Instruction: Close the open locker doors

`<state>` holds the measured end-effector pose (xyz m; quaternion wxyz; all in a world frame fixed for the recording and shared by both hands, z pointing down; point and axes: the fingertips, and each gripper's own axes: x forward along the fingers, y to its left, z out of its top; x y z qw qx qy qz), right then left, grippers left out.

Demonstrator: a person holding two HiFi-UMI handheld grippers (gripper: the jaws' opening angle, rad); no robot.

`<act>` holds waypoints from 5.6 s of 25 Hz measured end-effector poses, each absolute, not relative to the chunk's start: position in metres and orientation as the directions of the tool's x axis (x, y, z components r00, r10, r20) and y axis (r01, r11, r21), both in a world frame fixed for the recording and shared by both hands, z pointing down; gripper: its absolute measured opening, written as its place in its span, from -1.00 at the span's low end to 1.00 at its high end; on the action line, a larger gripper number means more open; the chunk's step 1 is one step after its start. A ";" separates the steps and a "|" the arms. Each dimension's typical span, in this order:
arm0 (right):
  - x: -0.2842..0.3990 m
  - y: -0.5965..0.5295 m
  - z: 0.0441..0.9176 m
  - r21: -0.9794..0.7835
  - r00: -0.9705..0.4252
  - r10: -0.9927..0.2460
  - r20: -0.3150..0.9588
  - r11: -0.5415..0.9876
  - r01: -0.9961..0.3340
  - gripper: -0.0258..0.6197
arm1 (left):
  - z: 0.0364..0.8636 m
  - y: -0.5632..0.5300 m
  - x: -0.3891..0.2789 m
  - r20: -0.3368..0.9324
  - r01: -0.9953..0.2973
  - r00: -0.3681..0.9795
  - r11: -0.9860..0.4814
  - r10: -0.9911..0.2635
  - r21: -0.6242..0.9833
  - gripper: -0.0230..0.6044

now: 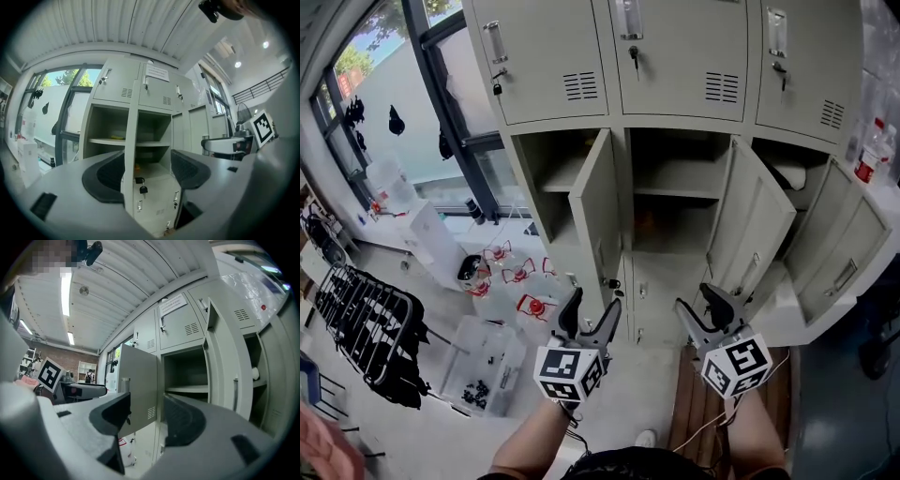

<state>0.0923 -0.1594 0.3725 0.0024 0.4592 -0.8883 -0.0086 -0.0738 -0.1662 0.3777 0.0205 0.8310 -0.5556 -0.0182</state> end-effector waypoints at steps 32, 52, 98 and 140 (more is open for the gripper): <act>0.064 -0.236 0.352 -0.009 -0.517 -0.855 -0.046 0.517 -0.856 -0.29 | 0.362 -0.252 -0.105 -0.027 -0.895 0.444 -0.444 -0.896 0.027 -0.24; 0.018 -0.262 0.354 -0.045 -0.525 -0.850 -0.050 0.527 -0.849 -0.29 | 0.361 -0.269 -0.164 -0.021 -0.907 0.417 -0.418 -0.909 0.044 -0.56; -0.086 -0.366 0.357 -0.052 -0.416 -0.909 -0.035 0.418 -0.907 -0.29 | 0.358 -0.431 -0.286 -0.033 -0.924 0.381 -0.382 -0.924 0.008 -0.31; -0.094 -0.385 0.380 -0.092 -0.371 -0.929 0.007 0.369 -0.925 -0.29 | 0.362 -0.496 -0.307 -0.060 -0.989 0.121 -0.115 -0.991 -0.091 0.04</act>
